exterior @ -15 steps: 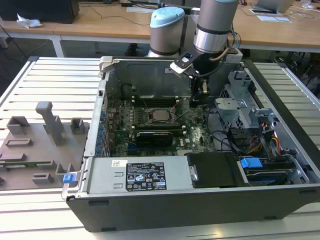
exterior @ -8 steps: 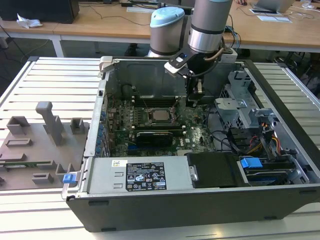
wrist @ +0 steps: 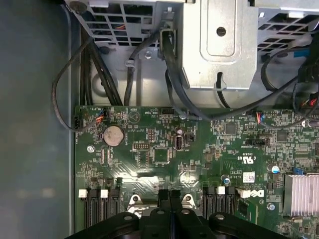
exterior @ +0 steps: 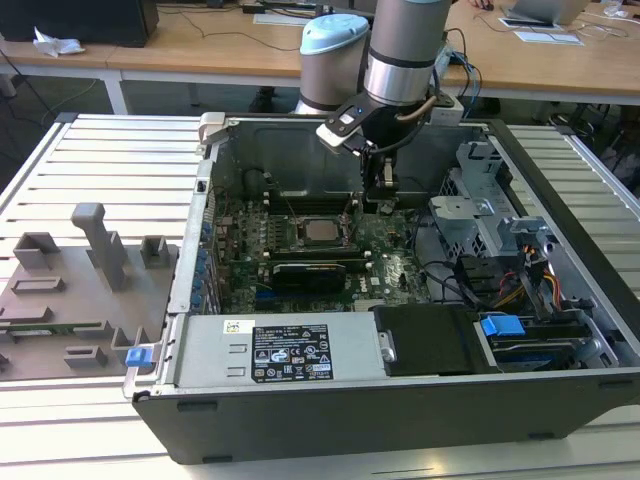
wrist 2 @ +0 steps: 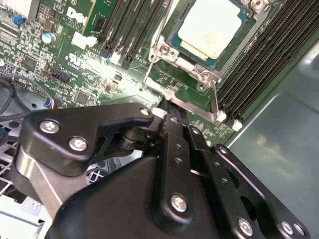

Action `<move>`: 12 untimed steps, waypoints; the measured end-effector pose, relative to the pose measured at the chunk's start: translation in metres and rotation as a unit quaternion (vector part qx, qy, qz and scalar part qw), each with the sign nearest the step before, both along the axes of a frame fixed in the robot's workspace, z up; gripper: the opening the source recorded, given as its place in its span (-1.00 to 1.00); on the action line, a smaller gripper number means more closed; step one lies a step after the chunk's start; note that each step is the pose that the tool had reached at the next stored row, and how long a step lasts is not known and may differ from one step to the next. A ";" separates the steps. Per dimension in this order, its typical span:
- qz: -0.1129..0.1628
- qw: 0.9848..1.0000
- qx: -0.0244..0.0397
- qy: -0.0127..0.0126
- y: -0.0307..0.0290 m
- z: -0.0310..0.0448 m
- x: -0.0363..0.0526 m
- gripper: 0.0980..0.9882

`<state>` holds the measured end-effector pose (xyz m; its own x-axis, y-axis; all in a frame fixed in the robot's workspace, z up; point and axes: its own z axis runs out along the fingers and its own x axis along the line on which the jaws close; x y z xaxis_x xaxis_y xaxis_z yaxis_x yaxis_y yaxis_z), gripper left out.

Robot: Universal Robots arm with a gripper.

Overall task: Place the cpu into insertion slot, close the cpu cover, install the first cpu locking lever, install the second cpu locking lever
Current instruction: 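Close the cpu cover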

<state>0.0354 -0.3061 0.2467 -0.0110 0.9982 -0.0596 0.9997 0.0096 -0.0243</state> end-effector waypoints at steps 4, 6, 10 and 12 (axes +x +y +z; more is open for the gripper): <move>0.000 1.000 0.000 0.000 0.0000 -0.0001 -0.0040 -0.98; 0.000 1.000 0.000 0.000 0.0000 -0.0001 -0.0059 -0.98; 0.000 1.000 0.000 0.000 0.0000 -0.0001 -0.0100 -0.98; 0.000 1.000 0.000 0.000 0.0000 -0.0001 -0.0116 -0.98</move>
